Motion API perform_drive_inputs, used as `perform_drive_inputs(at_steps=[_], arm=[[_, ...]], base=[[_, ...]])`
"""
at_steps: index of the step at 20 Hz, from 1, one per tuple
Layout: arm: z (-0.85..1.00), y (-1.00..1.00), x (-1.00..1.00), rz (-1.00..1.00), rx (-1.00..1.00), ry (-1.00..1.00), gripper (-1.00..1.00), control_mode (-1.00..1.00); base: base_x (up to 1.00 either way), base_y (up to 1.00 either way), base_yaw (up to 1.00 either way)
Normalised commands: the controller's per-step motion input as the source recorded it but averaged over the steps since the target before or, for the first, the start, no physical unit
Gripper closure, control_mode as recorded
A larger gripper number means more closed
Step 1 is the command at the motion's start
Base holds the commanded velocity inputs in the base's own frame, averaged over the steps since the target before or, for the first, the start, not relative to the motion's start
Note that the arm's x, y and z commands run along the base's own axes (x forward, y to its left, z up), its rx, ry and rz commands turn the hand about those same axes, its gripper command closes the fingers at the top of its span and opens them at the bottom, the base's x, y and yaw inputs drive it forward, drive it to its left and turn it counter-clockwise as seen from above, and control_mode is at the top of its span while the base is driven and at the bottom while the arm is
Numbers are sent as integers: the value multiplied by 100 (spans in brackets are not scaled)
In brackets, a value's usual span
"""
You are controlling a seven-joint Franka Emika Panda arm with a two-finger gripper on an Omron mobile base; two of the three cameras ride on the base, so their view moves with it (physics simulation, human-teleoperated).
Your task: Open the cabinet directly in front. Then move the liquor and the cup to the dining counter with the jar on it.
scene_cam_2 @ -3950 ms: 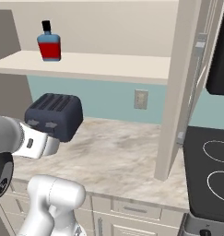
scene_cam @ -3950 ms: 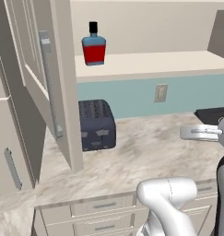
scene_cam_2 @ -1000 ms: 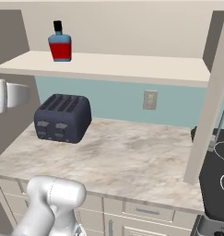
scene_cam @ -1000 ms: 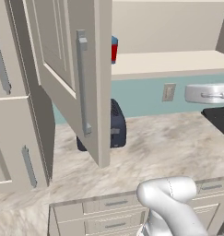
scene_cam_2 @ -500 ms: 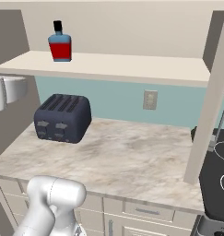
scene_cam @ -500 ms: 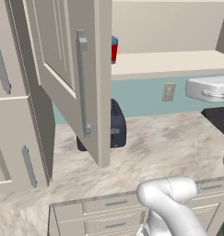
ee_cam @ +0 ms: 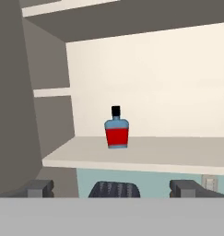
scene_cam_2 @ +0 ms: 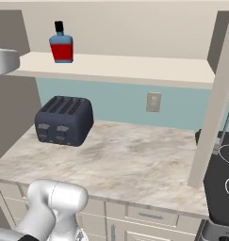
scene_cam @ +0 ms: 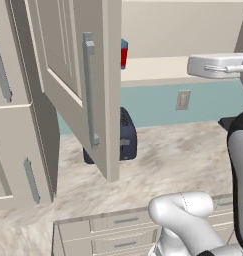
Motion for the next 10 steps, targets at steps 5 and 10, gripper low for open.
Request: perform_drive_inputs(at_steps=[5,10], arm=[[0,1,0,0,-1,0,-100,-100],[0,0,12,0,0,0,-100,-100]], base=[[0,0,0],[0,0,0]])
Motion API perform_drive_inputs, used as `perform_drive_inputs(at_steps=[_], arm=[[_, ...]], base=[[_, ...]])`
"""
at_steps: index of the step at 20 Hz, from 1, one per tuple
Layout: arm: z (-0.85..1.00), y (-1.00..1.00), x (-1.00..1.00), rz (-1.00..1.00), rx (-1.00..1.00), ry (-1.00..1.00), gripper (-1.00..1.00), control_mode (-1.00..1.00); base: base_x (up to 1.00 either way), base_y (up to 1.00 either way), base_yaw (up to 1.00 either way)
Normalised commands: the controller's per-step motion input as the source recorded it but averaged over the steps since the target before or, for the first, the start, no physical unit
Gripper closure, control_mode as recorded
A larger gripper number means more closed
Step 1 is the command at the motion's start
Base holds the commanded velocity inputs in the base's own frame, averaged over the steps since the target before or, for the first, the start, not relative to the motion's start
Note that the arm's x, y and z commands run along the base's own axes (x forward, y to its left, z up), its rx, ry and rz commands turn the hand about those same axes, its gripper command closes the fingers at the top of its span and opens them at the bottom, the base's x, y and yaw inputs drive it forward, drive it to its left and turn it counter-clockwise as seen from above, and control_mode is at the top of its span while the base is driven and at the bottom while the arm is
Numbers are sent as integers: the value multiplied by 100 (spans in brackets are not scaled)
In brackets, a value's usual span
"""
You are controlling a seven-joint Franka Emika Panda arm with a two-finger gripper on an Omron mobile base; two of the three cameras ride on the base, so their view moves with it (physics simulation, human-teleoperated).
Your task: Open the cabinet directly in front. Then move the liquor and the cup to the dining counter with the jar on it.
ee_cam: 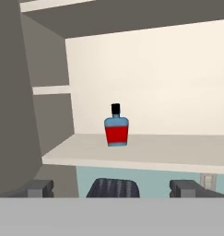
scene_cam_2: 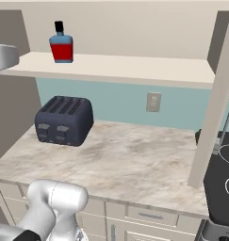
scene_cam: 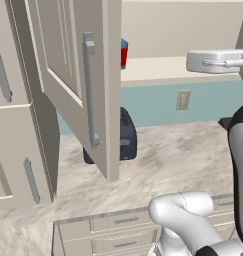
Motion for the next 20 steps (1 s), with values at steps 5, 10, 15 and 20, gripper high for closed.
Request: perform_drive_inputs(at_steps=[5,10,15,20], arm=[[0,0,25,0,0,0,-100,-100],[0,0,30,0,0,0,-100,-100],[-2,0,31,0,0,0,-100,-100],[-7,2,36,0,0,0,-100,-100]], base=[[0,0,0],[0,0,0],[0,0,0],[0,0,0]])
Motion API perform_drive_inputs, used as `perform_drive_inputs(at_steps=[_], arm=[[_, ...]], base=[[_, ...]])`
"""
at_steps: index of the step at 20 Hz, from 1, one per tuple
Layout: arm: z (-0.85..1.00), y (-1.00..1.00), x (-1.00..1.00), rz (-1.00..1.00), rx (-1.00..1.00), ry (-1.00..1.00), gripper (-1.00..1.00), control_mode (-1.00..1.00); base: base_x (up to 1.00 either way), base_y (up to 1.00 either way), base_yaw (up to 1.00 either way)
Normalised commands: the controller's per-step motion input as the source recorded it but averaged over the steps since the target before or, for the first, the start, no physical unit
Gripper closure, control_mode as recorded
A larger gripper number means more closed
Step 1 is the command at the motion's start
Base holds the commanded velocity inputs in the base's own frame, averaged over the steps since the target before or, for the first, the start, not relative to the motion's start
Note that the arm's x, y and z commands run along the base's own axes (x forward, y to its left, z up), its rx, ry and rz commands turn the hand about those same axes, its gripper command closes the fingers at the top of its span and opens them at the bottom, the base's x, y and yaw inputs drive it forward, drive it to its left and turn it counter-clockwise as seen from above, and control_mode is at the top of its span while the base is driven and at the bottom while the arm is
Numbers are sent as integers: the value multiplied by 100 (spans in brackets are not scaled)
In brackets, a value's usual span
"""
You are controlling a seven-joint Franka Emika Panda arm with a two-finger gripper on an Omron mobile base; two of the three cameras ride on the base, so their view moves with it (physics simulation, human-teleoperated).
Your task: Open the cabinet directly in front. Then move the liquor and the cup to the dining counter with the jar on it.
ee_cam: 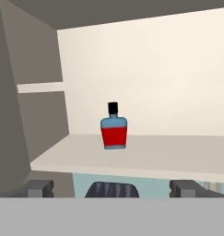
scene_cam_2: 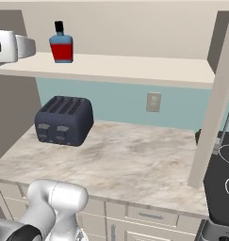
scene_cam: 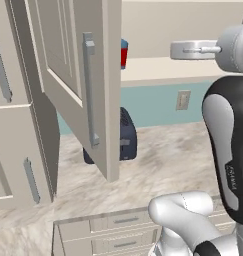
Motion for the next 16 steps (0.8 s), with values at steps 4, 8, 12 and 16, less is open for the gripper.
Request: perform_drive_inputs(at_steps=[4,8,12,16], arm=[[-7,1,30,0,0,-2,-100,-100],[-4,3,31,0,0,0,-100,-100],[0,11,29,0,0,0,-100,-100],[0,17,33,0,0,0,-100,-100]], base=[[0,0,0],[0,0,0],[0,0,0],[0,0,0]])
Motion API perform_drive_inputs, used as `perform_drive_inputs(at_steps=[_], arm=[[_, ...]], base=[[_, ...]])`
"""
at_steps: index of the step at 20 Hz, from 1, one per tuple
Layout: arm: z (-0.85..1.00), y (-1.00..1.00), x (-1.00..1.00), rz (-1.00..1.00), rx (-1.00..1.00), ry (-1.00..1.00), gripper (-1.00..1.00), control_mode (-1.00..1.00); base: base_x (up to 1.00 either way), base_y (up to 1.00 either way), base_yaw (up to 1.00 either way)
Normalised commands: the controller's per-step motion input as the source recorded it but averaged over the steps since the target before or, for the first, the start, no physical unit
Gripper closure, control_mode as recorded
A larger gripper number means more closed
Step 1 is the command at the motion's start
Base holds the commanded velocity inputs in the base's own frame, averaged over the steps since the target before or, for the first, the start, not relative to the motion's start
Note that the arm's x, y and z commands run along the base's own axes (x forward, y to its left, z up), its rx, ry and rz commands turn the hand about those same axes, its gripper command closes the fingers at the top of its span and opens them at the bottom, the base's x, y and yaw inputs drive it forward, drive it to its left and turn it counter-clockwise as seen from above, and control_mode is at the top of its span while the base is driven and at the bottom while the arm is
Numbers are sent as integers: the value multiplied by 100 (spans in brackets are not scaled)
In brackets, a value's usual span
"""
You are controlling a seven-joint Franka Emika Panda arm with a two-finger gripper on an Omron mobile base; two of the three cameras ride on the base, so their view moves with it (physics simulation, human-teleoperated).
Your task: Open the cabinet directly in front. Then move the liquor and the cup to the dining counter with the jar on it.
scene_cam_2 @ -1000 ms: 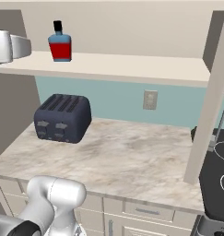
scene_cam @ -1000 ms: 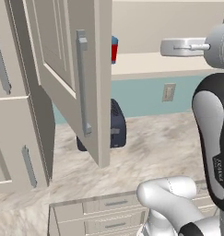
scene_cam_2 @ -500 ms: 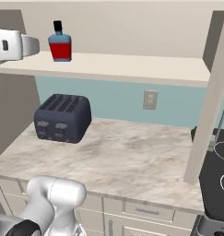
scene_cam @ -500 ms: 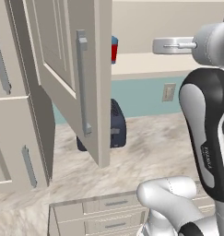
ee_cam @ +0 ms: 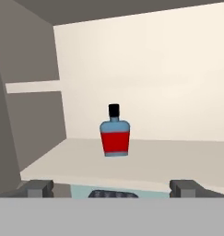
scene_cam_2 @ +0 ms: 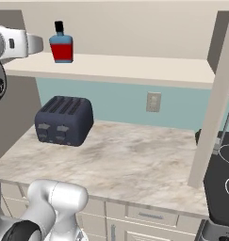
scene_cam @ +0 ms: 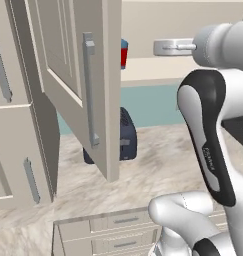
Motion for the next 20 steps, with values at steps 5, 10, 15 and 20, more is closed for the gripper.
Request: perform_drive_inputs(at_steps=[5,10,15,20], arm=[[-1,15,32,0,0,0,-100,-100],[-6,11,33,0,0,0,-100,-100],[-7,12,35,0,-2,0,-100,-100],[-8,12,39,0,-3,0,-100,-100]], base=[[0,0,0],[0,0,0],[0,0,0],[0,0,0]])
